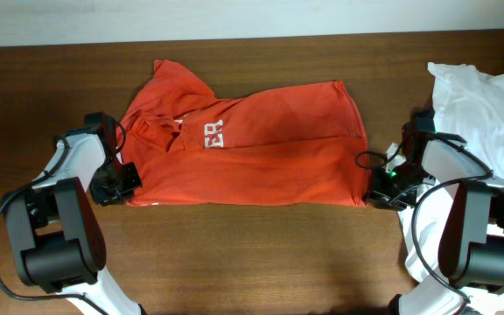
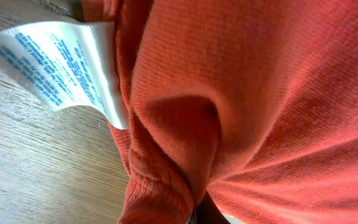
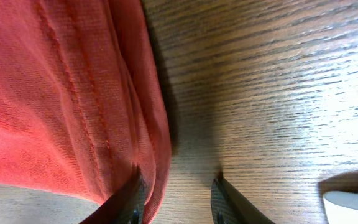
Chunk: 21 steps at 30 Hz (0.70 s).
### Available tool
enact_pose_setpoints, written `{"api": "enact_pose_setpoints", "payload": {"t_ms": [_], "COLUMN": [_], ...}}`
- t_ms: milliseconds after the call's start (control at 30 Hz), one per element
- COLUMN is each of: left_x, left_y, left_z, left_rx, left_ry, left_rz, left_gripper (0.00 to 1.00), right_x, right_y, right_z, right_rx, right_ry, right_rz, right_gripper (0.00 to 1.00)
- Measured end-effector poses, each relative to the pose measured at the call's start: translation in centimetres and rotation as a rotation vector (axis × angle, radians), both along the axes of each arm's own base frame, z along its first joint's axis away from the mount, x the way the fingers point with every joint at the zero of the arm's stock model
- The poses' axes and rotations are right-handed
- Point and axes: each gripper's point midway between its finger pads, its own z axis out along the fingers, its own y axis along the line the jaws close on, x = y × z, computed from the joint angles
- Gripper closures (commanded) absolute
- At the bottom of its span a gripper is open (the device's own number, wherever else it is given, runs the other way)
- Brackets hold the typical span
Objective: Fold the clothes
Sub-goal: 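Smooth and tuck the shirt's side edges with both grippers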
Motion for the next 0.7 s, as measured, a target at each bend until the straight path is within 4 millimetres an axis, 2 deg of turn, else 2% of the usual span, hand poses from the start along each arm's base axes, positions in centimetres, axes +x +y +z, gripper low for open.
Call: {"api": "enact_pose_setpoints", "payload": {"t_ms": [100,167,233,333,500,533,567,667,700], "left_x": [0.0,-0.1,-0.1,-0.1,-0.1,-0.1,-0.1,-0.2,-0.3], "left_y": [0.0,0.0,0.0,0.0,0.0,0.0,0.0,0.0,0.0], "left_z": [0.0,0.0,0.0,0.0,0.0,0.0,0.0,0.0,0.0], "left_rx": [0.001,0.002,0.002,0.002,0.003,0.003,0.003,0.003,0.003], "left_ry": [0.001,0.002,0.002,0.002,0.004,0.004,0.004,0.007,0.011], "left_rz": [0.000,0.000,0.000,0.000,0.000,0.000,0.000,0.000,-0.001], "left_gripper": [0.89,0.89,0.89,0.89,0.89,0.89,0.89,0.91,1.00], "right_x": [0.7,2.4,2.8,2.6,0.5,0.2,0.2,0.0,-0.5], "right_y": [-0.8,-1.2,-1.2,-0.5,0.8,0.8,0.8,0.9,1.0], "right_z": [1.7,3.5,3.9,3.8,0.4,-0.1,-0.1,-0.4,-0.3], "right_rx": [0.003,-0.004,-0.006,-0.004,-0.003,-0.002,-0.003,0.000,0.004], "right_ry": [0.010,-0.025,-0.035,-0.030,-0.007,-0.003,-0.005,-0.006,0.015], "right_rz": [-0.019,-0.022,-0.016,0.014,0.051,0.050,0.049,0.049,0.050], "right_gripper": [0.59,0.59,0.59,0.58,0.60,0.70,0.96,0.96,0.96]}}
